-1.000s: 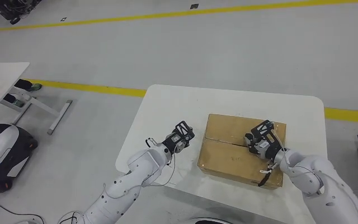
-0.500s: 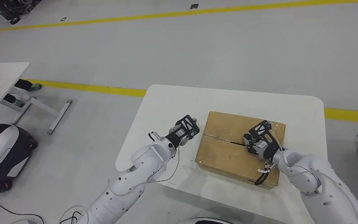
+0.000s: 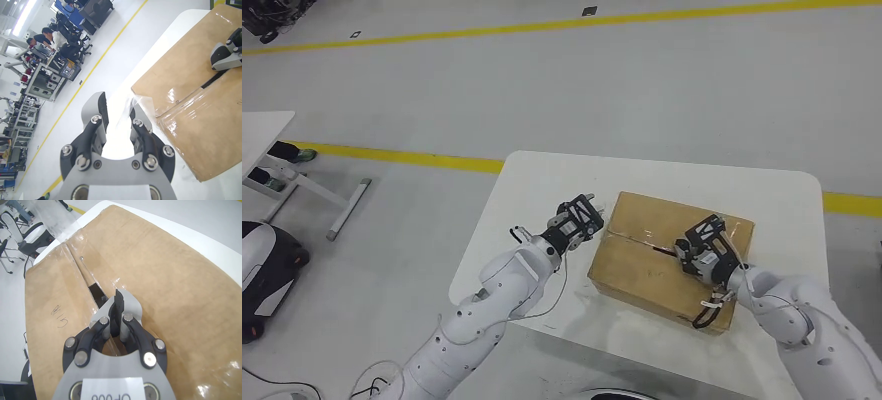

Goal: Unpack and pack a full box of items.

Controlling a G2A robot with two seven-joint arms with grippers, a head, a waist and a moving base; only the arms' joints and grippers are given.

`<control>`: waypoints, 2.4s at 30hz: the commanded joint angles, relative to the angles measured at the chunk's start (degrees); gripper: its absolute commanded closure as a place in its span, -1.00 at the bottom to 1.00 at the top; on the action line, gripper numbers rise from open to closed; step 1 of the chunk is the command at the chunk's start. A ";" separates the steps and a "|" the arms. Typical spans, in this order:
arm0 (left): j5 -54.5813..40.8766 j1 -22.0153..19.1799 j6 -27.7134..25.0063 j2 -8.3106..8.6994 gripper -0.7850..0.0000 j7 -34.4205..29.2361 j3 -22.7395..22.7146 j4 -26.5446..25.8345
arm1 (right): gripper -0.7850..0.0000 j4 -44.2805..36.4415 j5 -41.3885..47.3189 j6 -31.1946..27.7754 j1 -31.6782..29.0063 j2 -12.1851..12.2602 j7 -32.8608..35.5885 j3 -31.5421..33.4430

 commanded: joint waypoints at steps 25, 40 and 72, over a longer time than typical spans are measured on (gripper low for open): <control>-13.75 -2.98 -7.50 -1.46 -1.00 -1.63 1.16 -1.14 | 1.00 -7.31 11.32 -2.21 -8.15 2.94 3.68 15.33; -53.84 4.25 -0.45 -1.80 -1.00 -15.55 -8.95 -2.20 | 1.00 -6.87 10.72 -2.62 -7.46 2.86 3.63 14.41; -70.21 -12.04 -1.71 -3.97 0.92 -18.12 0.35 16.78 | 1.00 -2.93 7.81 -2.90 -6.00 2.24 2.56 10.94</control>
